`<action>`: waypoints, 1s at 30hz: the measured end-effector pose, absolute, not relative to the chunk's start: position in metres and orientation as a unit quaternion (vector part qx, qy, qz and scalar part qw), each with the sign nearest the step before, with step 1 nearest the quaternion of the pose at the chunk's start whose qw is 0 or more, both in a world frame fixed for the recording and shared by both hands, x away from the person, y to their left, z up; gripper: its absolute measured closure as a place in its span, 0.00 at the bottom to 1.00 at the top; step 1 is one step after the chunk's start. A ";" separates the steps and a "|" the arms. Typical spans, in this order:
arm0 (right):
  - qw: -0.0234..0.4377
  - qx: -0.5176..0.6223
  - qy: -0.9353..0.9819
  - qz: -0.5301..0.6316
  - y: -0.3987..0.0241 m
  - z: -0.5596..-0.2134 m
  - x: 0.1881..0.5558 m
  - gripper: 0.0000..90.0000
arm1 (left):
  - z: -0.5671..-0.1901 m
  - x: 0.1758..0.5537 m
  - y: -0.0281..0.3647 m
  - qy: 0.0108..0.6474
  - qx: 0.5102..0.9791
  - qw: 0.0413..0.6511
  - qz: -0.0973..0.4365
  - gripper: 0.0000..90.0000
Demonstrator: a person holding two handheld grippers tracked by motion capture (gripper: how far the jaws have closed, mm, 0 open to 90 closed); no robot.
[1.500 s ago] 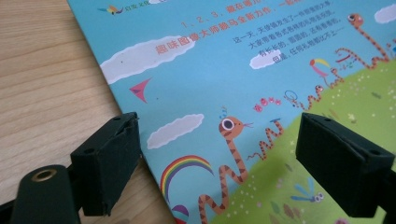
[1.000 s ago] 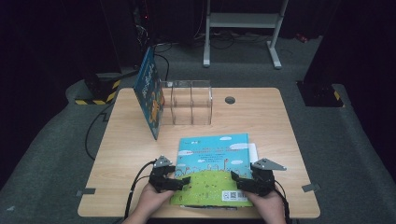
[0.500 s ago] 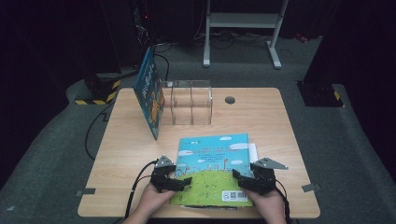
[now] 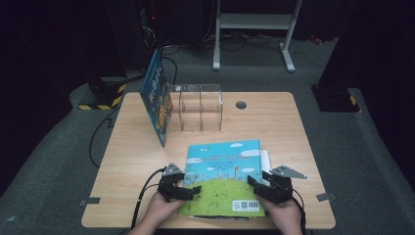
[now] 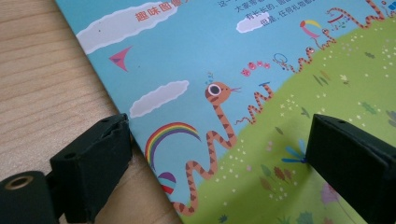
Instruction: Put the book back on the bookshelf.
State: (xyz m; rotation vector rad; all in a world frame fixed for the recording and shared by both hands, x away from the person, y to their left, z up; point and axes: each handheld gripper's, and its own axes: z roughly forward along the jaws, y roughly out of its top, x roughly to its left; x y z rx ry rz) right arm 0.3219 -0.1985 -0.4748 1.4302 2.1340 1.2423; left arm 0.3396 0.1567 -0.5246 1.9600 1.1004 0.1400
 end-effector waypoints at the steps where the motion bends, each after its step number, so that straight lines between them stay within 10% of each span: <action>1: 0.143 0.497 0.740 0.430 -0.198 -0.475 0.321 0.46 | -0.525 0.340 0.157 0.441 0.786 0.431 0.056 0.08; 30: 0.194 0.457 0.745 0.446 -0.191 -0.466 0.309 0.47 | -0.525 0.344 0.162 0.460 0.768 0.444 0.037 0.00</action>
